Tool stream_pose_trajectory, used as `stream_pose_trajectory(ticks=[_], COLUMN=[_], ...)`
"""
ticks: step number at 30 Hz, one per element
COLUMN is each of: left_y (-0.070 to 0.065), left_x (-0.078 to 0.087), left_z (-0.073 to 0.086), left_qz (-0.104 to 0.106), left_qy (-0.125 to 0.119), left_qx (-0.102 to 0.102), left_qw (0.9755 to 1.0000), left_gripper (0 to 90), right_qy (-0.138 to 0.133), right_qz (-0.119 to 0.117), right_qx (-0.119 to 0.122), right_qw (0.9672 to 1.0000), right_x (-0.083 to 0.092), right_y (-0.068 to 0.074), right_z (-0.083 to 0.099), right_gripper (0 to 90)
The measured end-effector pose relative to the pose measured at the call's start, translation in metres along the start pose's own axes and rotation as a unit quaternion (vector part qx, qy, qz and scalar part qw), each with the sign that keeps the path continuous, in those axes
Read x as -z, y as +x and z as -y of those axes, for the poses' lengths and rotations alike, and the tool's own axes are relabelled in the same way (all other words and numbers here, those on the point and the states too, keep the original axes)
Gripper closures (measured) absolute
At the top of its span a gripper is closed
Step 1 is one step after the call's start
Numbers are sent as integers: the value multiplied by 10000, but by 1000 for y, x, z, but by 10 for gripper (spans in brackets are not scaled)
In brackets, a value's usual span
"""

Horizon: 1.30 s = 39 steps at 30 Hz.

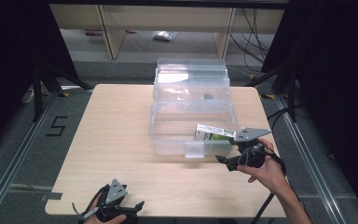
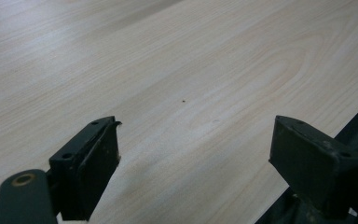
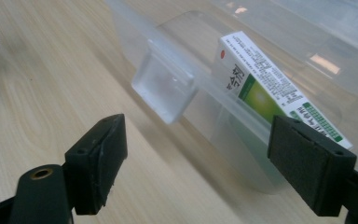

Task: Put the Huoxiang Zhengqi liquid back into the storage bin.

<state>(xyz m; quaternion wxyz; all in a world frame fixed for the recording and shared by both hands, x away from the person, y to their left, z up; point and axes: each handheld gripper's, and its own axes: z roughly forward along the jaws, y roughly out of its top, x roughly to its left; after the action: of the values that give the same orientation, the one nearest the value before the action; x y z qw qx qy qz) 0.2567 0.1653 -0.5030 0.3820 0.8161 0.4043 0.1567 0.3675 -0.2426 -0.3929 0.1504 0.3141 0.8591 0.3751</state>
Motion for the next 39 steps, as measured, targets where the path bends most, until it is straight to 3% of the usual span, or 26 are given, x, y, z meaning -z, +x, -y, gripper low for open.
stream_pose_trajectory(ticks=[4, 6, 9, 10, 12, 15, 16, 17, 18, 20, 21, 23, 32, 33, 34, 35, 36, 39], left_y=[0, 0, 1, 2, 0, 1, 4, 4, 4, 4, 1, 1, 2, 2, 1, 1, 1, 1], left_x=[0, 0, 2, 2, 0, 0, 3, 3, 3, 4, 1, 1, 2, 2, 2, 2, 2, 2], left_z=[0, 0, -1, 0, 0, 0, 0, 0, 0, -1, 0, 0, 0, 0, 0, 0, 0, 0], left_qz=[13, 12, 6, 42, 2, 6, -25, -13, -18, 14, 31, -3, -32, 25, 23, 20, 9, 8], left_qy=[-26, -11, 100, 97, -18, -21, 183, 191, 180, 243, 21, -10, 56, 80, 73, 68, 60, 61], left_qx=[14, 11, -72, -98, 13, 5, -221, -228, -211, -240, -3, 0, -69, -72, -65, -67, -60, -65], left_qw=[10000, 10000, 9999, 9999, 10000, 10000, 9996, 9996, 9996, 9994, 10000, 10000, 10000, 9999, 9999, 10000, 10000, 10000], left_gripper=[150, 150, 150, 150, 150, 150, 150, 150, 150, 150, 150, 150, 150, 150, 150, 150, 150, 150], right_qy=[-158, -257, -233, -253, -216, -184, -194, -133, -166, -142, -124, -144, -70, -82, -35, 4, 77, 60], right_qz=[32, 10, 59, 11, -28, -11, -37, -52, -56, -111, -137, -58, -154, -98, -145, -166, -180, -217], right_qx=[-204, -145, -244, -176, -178, -186, -164, -259, -157, -220, -205, -301, -585, -415, -624, -577, -725, -679], right_qw=[9997, 9996, 9994, 9995, 9996, 9997, 9997, 9996, 9997, 9996, 9996, 9994, 9981, 9991, 9979, 9982, 9972, 9974], right_x=[-1, -1, -2, -2, -4, -6, -7, -7, -8, -10, -10, -10, -11, -12, -11, -11, -11, -12], right_y=[6, 5, 9, 9, 12, 16, 18, 20, 19, 21, 21, 23, 24, 22, 25, 25, 27, 28], right_z=[9, 12, 16, 17, 20, 26, 29, 31, 33, 37, 39, 44, 64, 66, 68, 70, 72, 77], right_gripper=[213, 212, 211, 210, 210, 210, 210, 210, 209, 209, 209, 215, 216, 216, 216, 215, 215, 214])
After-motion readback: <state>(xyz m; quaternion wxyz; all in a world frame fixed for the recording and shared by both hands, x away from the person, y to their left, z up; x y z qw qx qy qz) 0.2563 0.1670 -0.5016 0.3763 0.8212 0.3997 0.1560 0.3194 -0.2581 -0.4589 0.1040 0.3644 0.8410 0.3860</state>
